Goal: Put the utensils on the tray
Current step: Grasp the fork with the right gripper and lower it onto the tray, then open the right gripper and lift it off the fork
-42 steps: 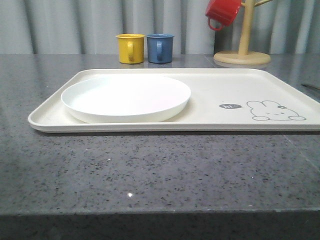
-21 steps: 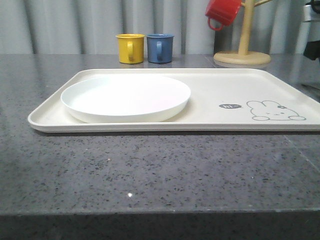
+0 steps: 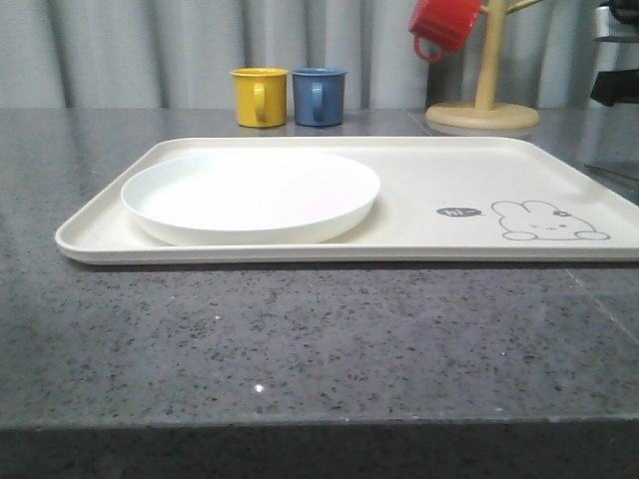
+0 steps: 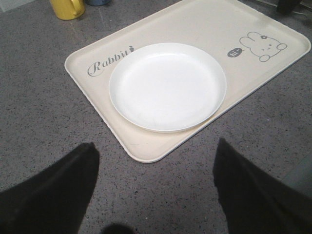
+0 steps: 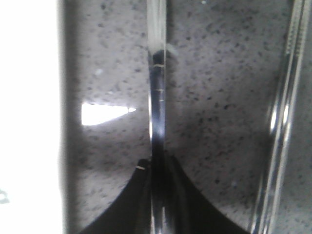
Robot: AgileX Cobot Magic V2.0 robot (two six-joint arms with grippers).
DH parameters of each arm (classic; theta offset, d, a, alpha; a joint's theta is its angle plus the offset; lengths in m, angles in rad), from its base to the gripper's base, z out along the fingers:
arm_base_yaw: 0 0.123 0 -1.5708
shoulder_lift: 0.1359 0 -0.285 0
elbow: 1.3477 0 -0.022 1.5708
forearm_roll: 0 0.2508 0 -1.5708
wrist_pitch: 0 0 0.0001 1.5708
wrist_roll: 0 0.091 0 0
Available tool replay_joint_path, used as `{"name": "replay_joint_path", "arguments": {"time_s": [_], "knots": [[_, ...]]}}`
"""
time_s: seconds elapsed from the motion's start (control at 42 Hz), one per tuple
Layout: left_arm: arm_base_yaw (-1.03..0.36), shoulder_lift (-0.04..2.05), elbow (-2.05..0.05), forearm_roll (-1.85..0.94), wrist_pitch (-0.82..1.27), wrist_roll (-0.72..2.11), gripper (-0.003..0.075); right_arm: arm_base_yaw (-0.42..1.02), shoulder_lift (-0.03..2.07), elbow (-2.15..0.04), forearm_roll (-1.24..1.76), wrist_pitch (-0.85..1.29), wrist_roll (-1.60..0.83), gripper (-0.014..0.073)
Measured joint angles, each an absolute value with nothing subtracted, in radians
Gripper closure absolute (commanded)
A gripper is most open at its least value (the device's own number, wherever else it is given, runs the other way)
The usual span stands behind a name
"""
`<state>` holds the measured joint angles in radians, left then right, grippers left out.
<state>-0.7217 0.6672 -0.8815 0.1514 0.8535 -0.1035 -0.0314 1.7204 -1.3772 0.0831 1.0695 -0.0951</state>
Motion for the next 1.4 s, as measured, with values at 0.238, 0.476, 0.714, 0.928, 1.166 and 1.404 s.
{"name": "replay_joint_path", "arguments": {"time_s": [0.238,0.476,0.714,0.928,1.166,1.404], "knots": [[-0.722,0.667,-0.881,0.151,0.854,-0.104,0.0229,0.118,1.682,-1.534,0.142,1.207,-0.111,0.0629],[-0.722,0.667,-0.881,0.151,0.854,-0.104,0.0229,0.296,1.744,-1.592,0.165,1.222,0.022,0.0629],[-0.722,0.667,-0.881,0.151,0.854,-0.104,0.0229,0.336,1.843,-1.592,0.165,1.110,0.268,0.0564],[-0.722,0.667,-0.881,0.151,0.854,-0.104,0.0229,0.347,1.884,-1.592,0.165,1.052,0.333,0.0333],[-0.722,0.667,-0.881,0.151,0.854,-0.104,0.0229,0.347,1.886,-1.596,0.163,1.031,0.342,0.0242],[-0.722,0.667,-0.881,0.151,0.854,-0.104,0.0229,0.348,1.776,-1.596,0.064,1.069,0.268,0.0242]]}}
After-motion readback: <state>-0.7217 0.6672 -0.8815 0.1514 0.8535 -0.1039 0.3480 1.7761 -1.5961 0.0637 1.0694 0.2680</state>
